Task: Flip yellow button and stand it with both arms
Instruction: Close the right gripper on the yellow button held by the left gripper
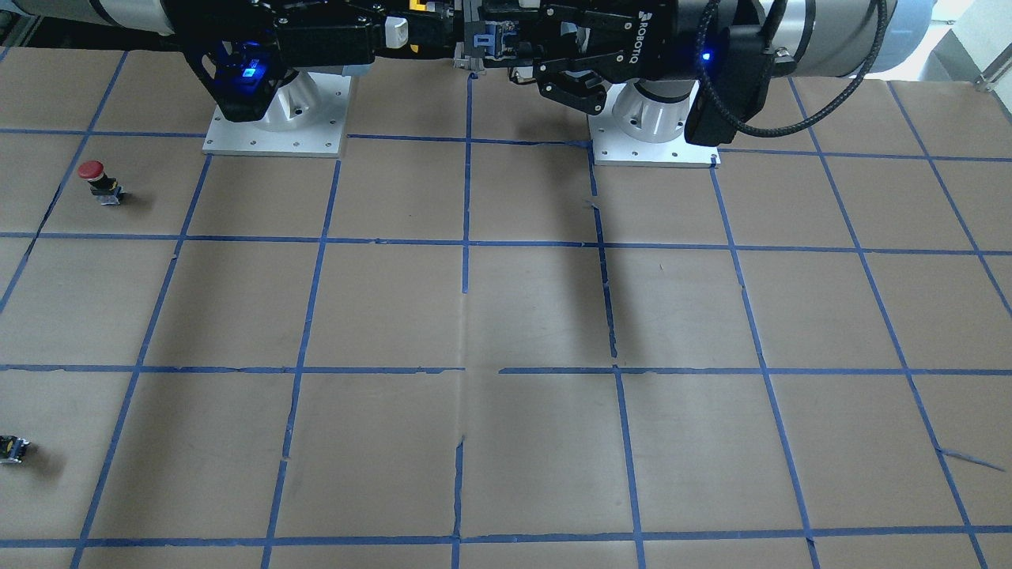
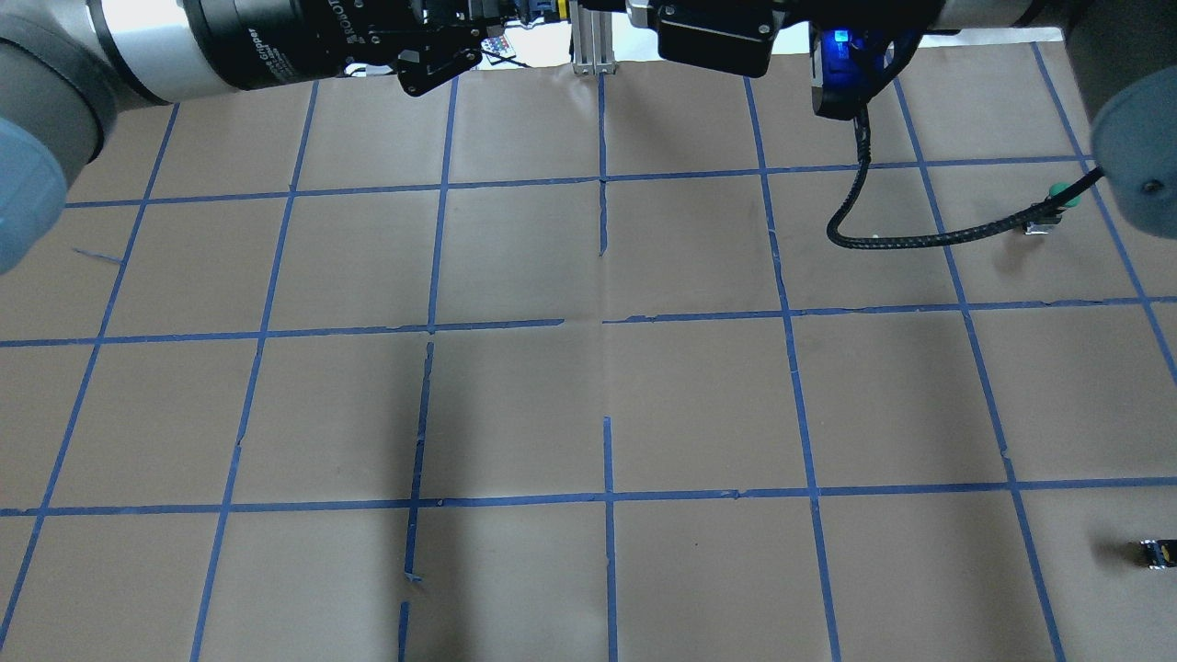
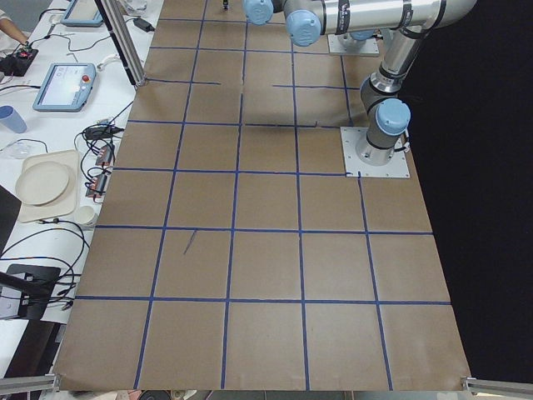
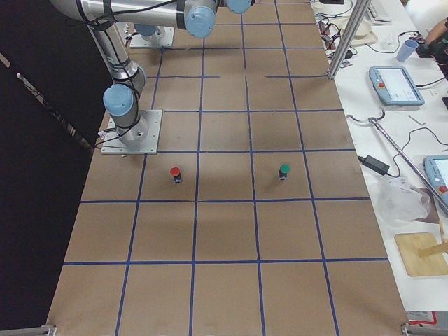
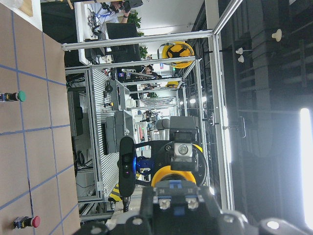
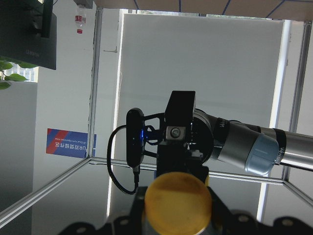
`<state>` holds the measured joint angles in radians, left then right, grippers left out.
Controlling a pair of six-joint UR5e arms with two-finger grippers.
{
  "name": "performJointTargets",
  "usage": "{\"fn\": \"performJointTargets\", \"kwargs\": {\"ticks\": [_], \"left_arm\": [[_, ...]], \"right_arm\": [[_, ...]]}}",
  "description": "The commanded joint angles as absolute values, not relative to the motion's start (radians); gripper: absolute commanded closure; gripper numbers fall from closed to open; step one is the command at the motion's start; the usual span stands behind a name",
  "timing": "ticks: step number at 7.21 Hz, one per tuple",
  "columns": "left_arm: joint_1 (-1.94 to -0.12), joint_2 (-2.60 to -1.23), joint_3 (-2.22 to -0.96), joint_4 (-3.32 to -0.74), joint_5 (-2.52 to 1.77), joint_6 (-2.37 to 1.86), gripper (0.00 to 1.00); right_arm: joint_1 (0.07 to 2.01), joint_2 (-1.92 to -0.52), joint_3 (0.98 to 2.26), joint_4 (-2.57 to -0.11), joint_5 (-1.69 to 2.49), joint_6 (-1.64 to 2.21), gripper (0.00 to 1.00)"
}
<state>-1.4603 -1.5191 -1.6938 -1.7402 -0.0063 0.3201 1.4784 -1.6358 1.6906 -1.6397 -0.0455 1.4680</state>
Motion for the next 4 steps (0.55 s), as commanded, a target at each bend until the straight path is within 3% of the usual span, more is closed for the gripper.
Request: {"fn": "performJointTargets", "kwargs": {"ticks": [1,2,3,4], "left_arm": [[-1.46,-1.519,-1.695,-1.74,-0.002,0.321,0.73],[-1.46,-1.52,-1.695,-1.741,0.0,0.321,0.25],[-1.46,-1.52,-1.695,-1.741,-0.002,0.321,0.01],[-1.46,-1.52,-1.695,-1.741,-0.002,0.315,0.0]], "right_arm": [[1.477,-1.635,1.69,-1.64,-0.043,1.468,0.88],[1.477,-1.632,1.69,-1.64,-0.043,1.47,0.88],[1.477,-1.632,1.69,-1.64,-0.043,1.47,0.88],[1.477,-1.632,1.689,-1.638,-0.043,1.47,0.9]]}}
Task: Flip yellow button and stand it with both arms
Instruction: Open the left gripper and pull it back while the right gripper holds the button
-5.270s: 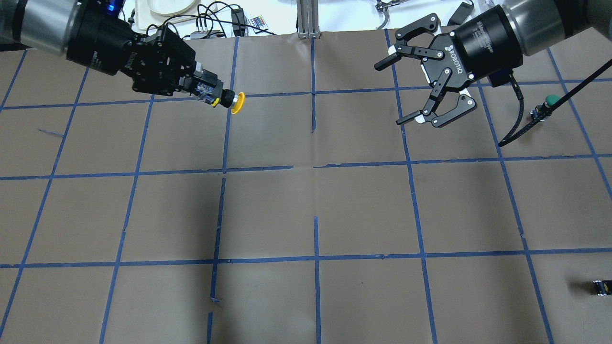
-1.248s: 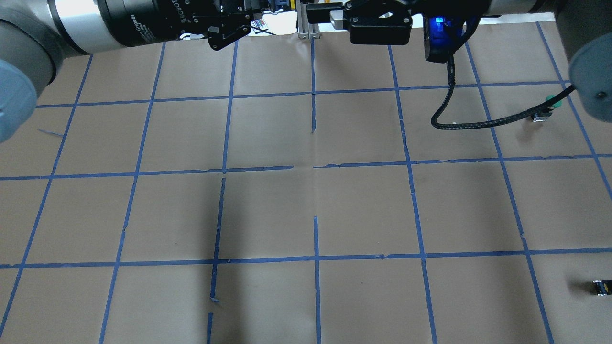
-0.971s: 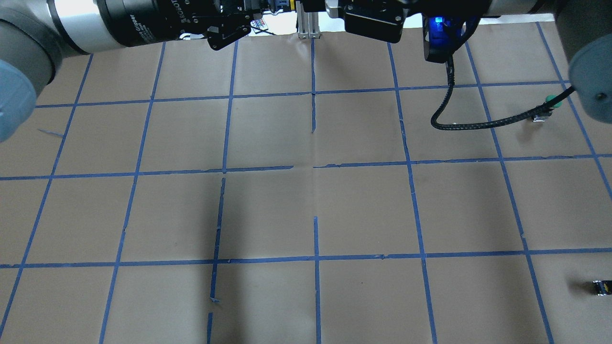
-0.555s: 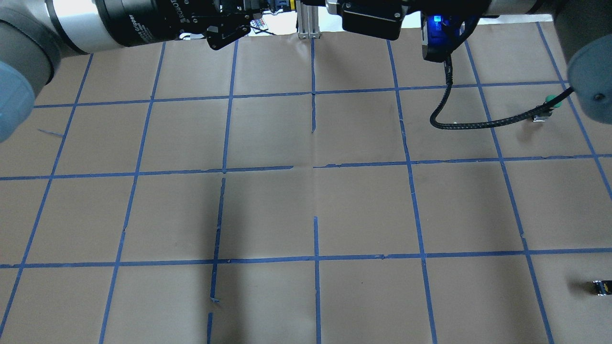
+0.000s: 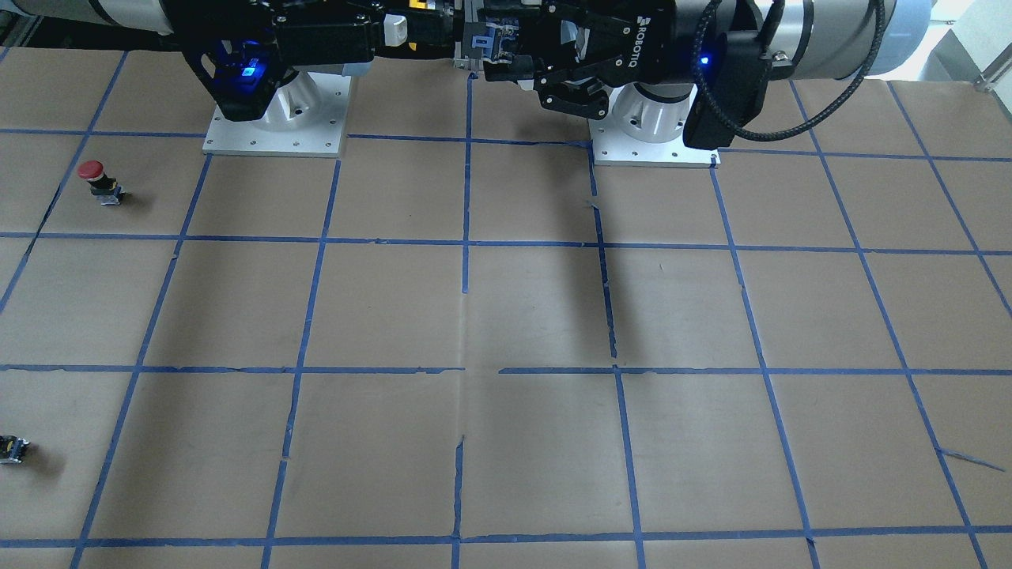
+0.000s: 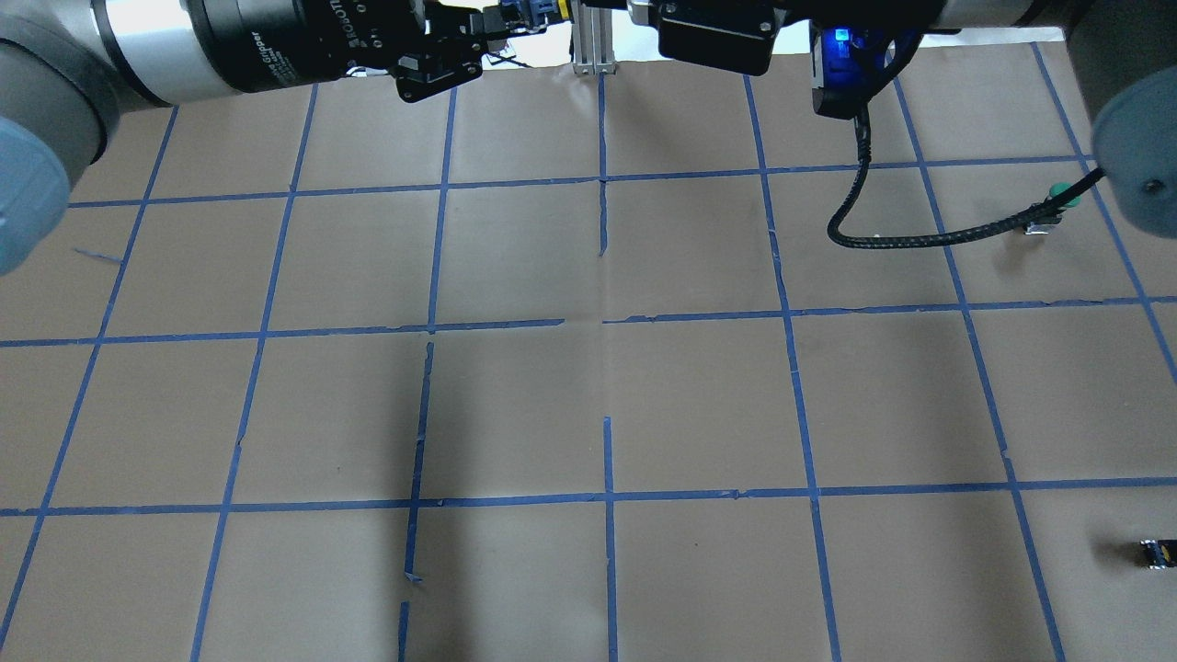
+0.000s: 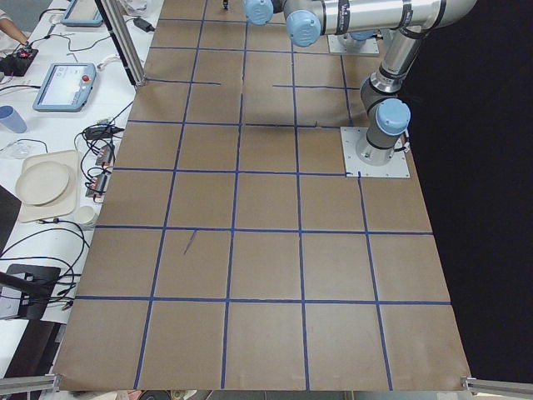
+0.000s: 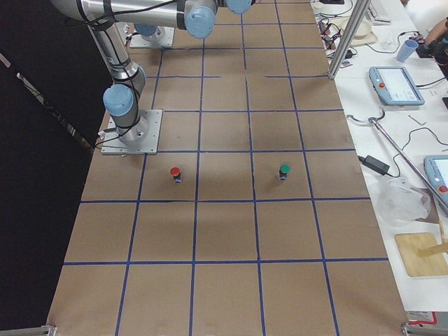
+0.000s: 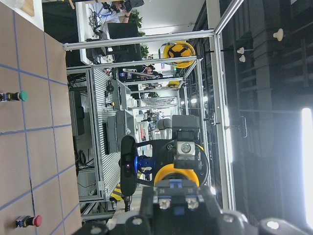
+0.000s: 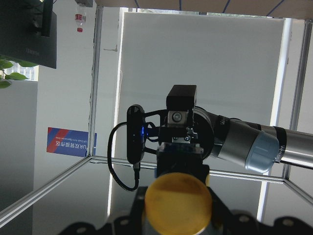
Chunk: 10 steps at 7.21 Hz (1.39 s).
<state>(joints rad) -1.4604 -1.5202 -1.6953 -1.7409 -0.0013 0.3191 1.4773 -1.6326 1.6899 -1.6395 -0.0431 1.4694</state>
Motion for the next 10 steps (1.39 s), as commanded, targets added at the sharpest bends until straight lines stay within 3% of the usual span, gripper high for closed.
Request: {"fn": "performJointTargets", "kwargs": {"ticks": [1,7,10], "left_arm": [[-1.46,-1.52,-1.695,-1.741,0.0,0.311,0.0],[-1.402,-1.587,-1.664,-1.65,0.556,0.074,0.01],[-1.484,-1.626,-1.591,-1.532,0.959,-0.04,0.02]], "right_arm": [[1.476,-1.631,1.689,-1.638,-0.043,1.47,0.9],[1.362,-1.641,1.684,-1.718,-0.268,1.428,0.9],[1.367,-1.706,1.771,-1.7,-0.426,1.146,0.89]]}}
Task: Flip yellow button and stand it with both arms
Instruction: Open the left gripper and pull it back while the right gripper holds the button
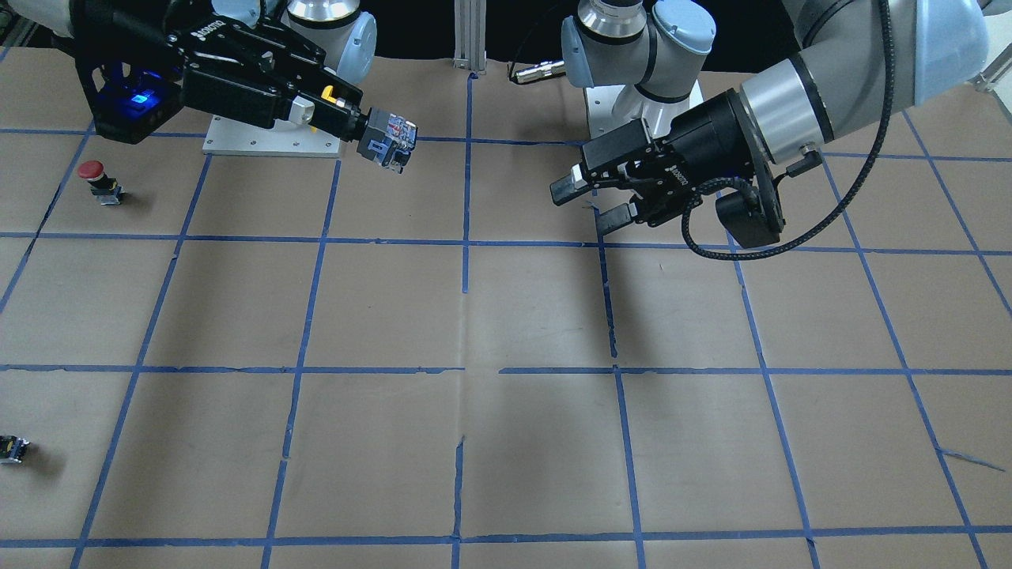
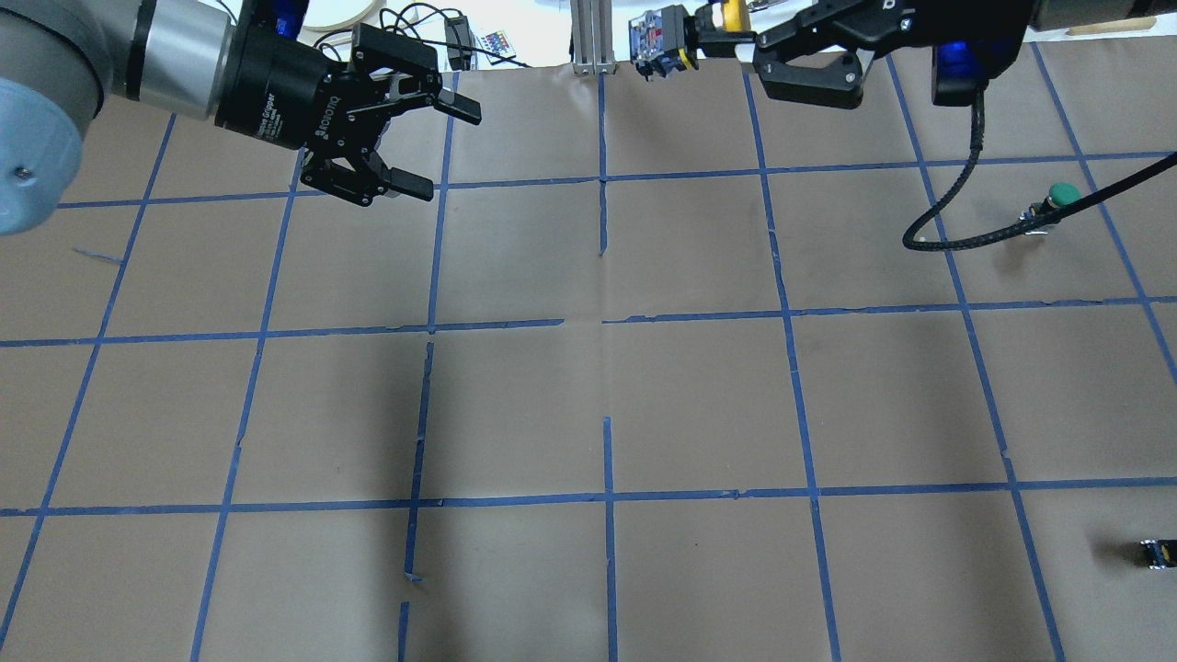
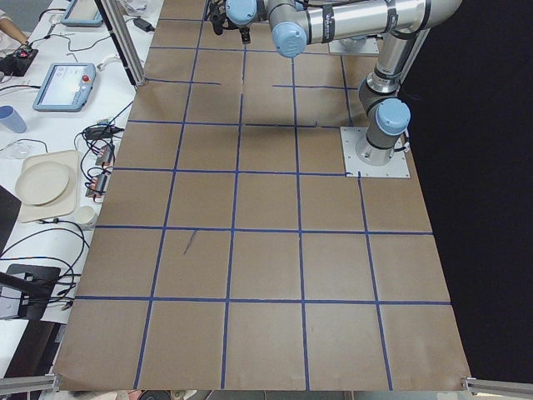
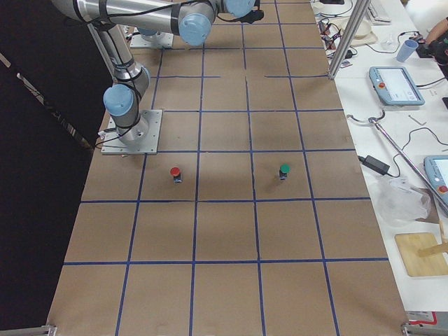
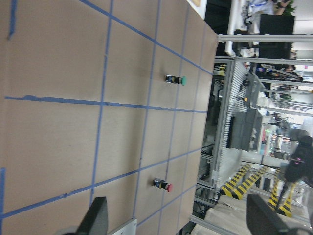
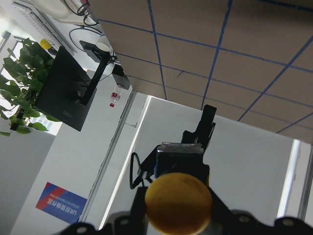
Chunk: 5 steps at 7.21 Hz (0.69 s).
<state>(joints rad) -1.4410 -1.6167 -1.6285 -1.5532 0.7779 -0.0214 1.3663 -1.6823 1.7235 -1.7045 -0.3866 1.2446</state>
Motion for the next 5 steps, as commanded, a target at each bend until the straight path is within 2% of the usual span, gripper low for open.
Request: {"fn": "performJointTargets", "kwargs": {"ticks": [1,3,5], "left_arm": [[-1.521,-1.617,-1.559,-1.535,1.139,-0.038,0.02],[-1.584,-1.559,-1.531,-1.563,1.401,-0.037,0.01],[-1.56,-1.591,-1.559,-1.549,1.543,0.058,0.02]], "right_arm": [[1.367,-1.71,1.799,-1.7,-0.433,1.112,0.89],[1.365,-1.706,1.813,-1.688,-0.567,1.028,0.89],[1.365,-1.709,1.809,-1.553,-0.763,0.726,0.9]]}}
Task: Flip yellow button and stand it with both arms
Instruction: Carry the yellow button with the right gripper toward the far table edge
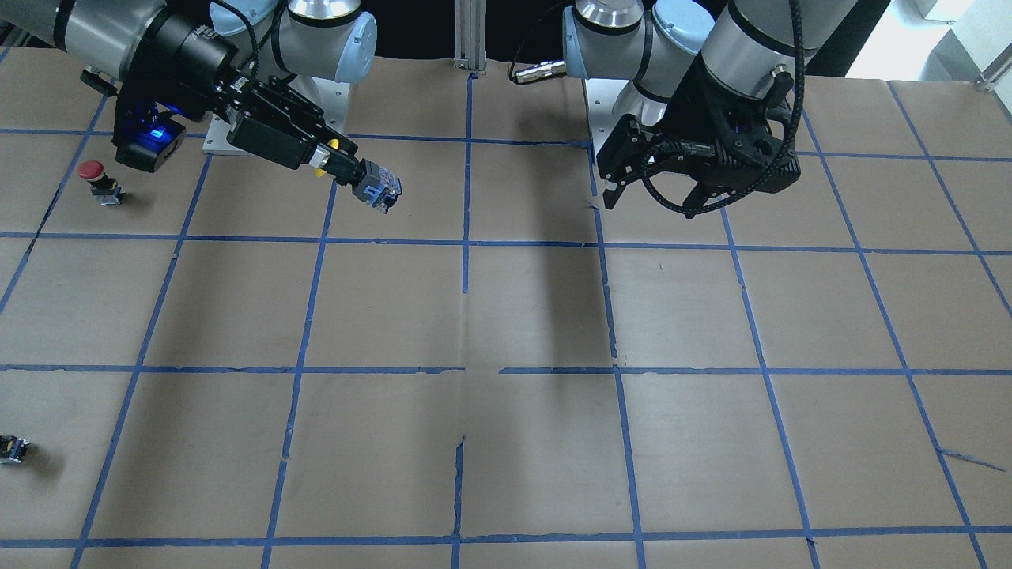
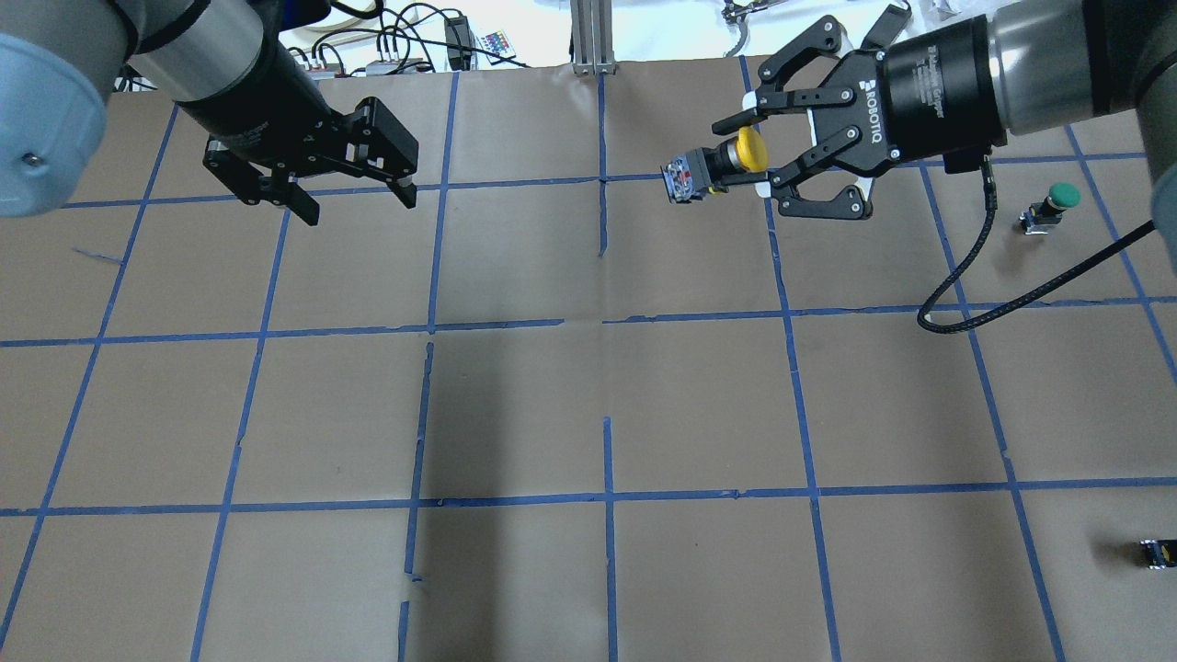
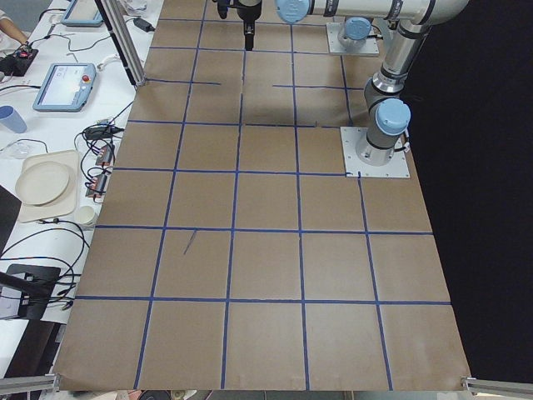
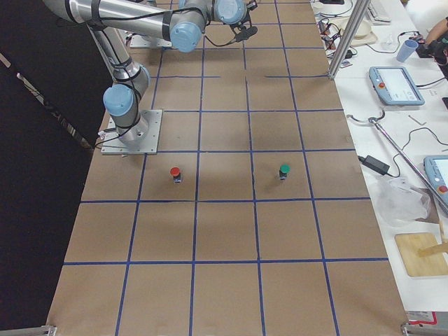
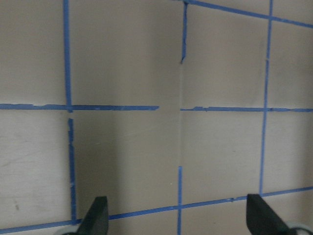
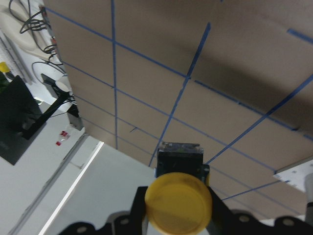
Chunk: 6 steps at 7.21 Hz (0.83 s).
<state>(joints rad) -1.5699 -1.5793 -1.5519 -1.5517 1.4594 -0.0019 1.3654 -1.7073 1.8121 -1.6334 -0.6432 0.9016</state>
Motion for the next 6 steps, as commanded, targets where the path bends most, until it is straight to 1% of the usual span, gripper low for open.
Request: {"fn": "performJointTargets", "kwargs": {"ticks": [1,2,4,6], "left_arm": [[-1.56,-1.586,-1.578,-1.549,1.546,0.049,0.02],[-1.554,-1.579,-1.6,-1.549,1.543,0.052,0.01],[-1.555,-1.586,-1.58,-1.546,1.613,0.061,0.02],[-1.56,-1.586,-1.559,-1.557,1.62,0.064,0.01]], "right_arm": [[1.364,-1.718,1.809,-1.484,-0.904,0.552,0.9],[1.362,-1.723,1.813,-1.448,-1.066,0.362,0.92],[1.359,-1.724,1.821,-1.442,-1.414,0.075,0.94],[1.31,-1.723,1.867,-1.504,-1.555,-0.136,0.95]]}}
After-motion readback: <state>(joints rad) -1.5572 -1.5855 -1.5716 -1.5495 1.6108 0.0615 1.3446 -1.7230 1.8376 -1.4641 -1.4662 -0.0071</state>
